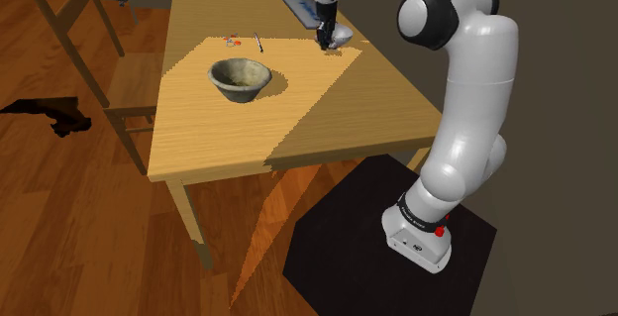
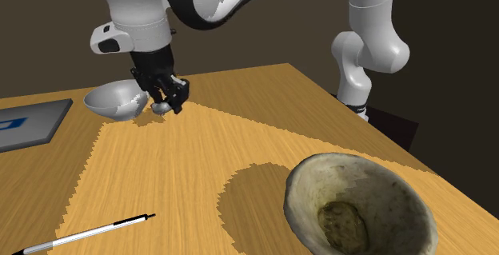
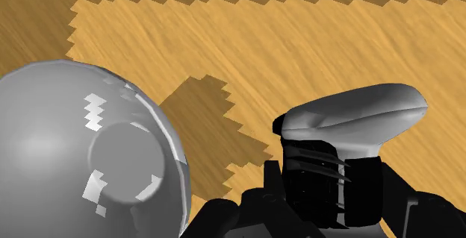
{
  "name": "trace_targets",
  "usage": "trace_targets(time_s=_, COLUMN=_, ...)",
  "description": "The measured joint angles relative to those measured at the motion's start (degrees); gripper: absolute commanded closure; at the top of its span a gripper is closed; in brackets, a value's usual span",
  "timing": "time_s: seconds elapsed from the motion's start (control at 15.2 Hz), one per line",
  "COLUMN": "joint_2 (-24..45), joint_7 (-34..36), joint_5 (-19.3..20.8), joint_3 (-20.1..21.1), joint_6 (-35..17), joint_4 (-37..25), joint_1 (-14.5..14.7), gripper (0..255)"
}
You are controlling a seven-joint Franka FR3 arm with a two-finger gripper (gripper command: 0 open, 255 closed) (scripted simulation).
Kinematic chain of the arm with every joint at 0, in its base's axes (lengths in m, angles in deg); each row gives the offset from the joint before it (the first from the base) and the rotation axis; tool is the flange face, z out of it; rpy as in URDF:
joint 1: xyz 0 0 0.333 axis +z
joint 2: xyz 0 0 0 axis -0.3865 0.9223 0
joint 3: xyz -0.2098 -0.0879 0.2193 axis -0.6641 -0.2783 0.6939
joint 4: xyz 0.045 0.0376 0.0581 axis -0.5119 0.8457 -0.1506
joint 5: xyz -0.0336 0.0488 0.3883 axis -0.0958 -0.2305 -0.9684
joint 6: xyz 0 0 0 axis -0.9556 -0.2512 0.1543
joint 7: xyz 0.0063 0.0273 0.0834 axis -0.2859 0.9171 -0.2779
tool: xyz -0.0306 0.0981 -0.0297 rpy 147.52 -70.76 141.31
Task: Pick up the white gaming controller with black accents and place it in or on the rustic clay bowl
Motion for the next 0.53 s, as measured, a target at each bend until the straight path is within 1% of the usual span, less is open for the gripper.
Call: trace_targets(time_s=0.53, joint_2=-0.3, joint_7=-0.9, joint_5=-0.1, joint_3=-0.1, joint_6=6.1, joint_4=-5.9, joint_1=-0.1, gripper=255)
